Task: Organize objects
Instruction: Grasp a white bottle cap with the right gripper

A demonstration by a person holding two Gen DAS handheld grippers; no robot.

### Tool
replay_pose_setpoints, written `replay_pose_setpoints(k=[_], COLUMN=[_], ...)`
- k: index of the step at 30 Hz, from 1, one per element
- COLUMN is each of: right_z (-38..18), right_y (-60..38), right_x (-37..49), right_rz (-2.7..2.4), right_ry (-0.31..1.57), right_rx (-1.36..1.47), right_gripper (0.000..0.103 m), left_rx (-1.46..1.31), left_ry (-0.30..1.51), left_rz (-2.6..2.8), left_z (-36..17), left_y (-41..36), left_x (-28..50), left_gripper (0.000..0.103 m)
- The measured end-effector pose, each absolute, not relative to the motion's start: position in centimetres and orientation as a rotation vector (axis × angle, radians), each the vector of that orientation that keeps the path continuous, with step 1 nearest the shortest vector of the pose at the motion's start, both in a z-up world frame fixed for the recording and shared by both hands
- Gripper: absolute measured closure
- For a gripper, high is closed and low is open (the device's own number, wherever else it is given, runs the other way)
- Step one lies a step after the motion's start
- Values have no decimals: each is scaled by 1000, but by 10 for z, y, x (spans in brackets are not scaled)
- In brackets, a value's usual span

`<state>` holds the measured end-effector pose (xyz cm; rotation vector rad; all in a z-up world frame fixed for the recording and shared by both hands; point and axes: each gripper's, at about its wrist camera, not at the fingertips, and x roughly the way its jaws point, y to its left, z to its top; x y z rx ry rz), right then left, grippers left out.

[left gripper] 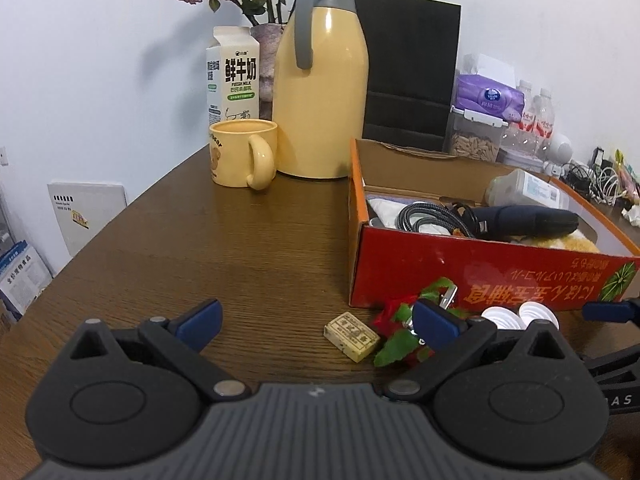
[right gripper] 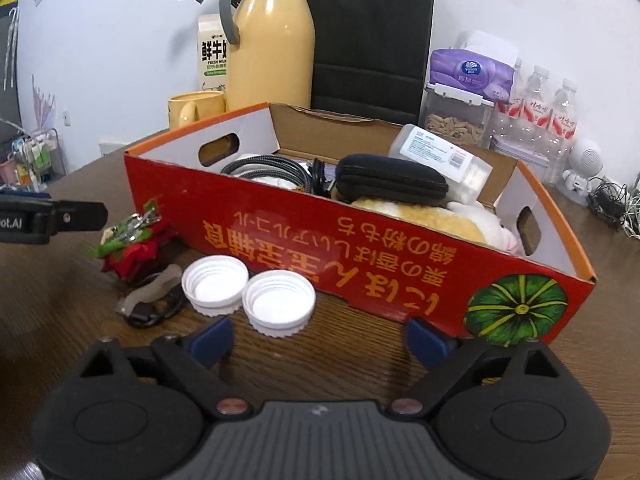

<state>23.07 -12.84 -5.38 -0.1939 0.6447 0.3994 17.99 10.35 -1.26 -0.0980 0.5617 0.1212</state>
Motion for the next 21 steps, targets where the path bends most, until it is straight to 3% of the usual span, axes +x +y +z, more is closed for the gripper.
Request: replay_pose_setpoints(k=[3,16,21], right_z=[-54,-52,-51], right_y=[-127,-121,-124], right_x=[233,234,232], right_rz=[420,475,482], right_ry=[646,636,627], right_rx=[-165,-122,-106], right_gripper=[29,65,64], left_rx=[-115,-122,-120], left_ry=[559,553,558], left_rz=[119,114,117], left_z=[-13,-13,-13], left_y=[105,105,104], left_x=[180,179,180], left_gripper=[0,0,0])
